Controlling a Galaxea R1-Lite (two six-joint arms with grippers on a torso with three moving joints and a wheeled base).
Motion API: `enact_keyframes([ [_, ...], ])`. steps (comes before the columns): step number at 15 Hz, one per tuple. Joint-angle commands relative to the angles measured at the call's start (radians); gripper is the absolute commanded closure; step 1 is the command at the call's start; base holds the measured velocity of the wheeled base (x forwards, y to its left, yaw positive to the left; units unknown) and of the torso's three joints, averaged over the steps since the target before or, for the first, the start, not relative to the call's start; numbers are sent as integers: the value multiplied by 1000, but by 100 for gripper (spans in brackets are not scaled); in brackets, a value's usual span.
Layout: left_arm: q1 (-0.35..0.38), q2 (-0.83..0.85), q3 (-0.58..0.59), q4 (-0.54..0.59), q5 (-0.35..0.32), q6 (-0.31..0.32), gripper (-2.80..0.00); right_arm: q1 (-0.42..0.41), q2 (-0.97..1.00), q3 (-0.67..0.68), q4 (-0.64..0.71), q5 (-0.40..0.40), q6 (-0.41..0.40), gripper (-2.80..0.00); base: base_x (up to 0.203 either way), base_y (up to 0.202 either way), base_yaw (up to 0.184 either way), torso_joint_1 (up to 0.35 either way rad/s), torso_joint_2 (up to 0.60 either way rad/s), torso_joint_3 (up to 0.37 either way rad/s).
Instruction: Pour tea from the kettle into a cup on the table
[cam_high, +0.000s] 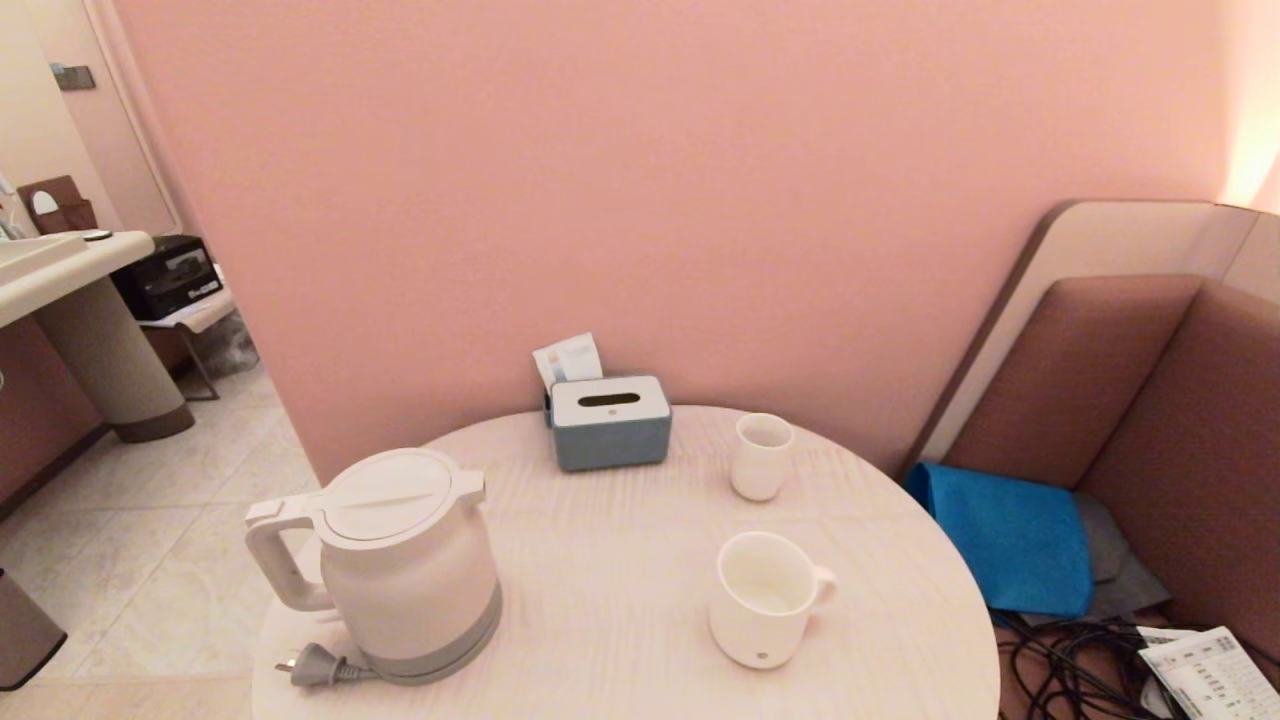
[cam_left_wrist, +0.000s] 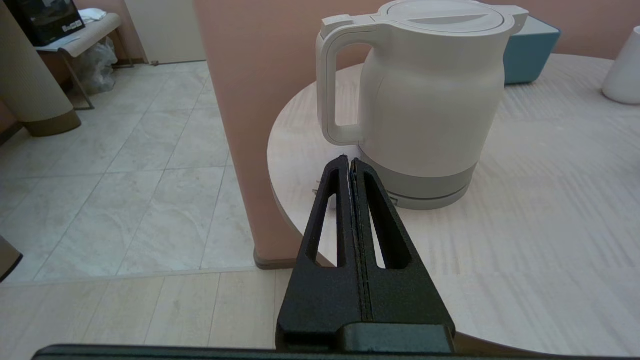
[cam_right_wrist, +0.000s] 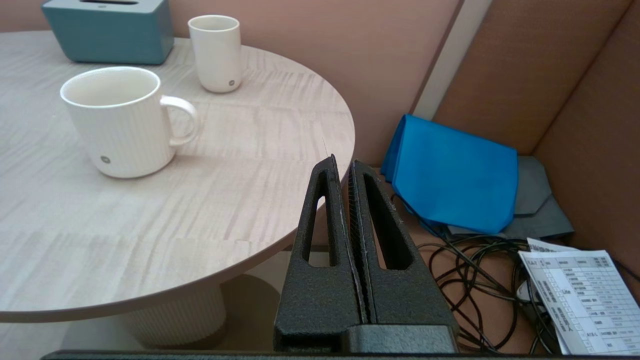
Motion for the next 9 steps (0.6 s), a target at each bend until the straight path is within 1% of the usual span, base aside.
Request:
enact_keyframes([
  [1,0,1,0,-1,0,0,0,0,1,0,0,1,-4,0,0,0,0,0,0,0],
  [9,0,1,0,-1,0,0,0,0,1,0,0,3,4,0,0,0,0,0,0,0],
])
